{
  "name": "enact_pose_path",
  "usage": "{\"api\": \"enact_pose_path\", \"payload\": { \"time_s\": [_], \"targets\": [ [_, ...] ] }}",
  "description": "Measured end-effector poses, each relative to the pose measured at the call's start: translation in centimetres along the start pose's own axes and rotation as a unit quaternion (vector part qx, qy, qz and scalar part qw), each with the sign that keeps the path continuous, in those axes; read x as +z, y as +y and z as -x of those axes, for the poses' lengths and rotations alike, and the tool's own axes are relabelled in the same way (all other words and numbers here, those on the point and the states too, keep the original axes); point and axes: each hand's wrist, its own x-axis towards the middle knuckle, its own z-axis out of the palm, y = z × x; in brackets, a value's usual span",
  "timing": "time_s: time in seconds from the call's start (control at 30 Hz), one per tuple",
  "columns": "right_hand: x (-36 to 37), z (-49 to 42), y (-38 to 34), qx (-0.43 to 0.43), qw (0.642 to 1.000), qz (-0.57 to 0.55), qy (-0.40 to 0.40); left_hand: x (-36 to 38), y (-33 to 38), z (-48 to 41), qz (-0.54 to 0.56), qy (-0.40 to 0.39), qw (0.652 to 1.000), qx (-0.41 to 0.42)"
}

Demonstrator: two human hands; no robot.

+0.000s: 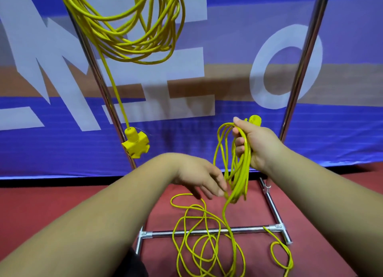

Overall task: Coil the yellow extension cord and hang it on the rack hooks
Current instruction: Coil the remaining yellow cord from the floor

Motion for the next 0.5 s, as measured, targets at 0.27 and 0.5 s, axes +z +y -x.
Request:
{"api": "enact_pose_path", "payload": {
  "time_s": [0.27,0.5],
  "targets": [
    [-1.8,-0.7,-0.5,-0.012,0.997,-0.042,0.071,2.4,1.2,-2.0,-0.053,0.055,0.992,0.096],
    [-1.9,-0.5,-0.8,0.004,0.999,-0.047,0.024,0.4,2.4,0.9,0.166,0.110,0.965,0.172]
  ]
}}
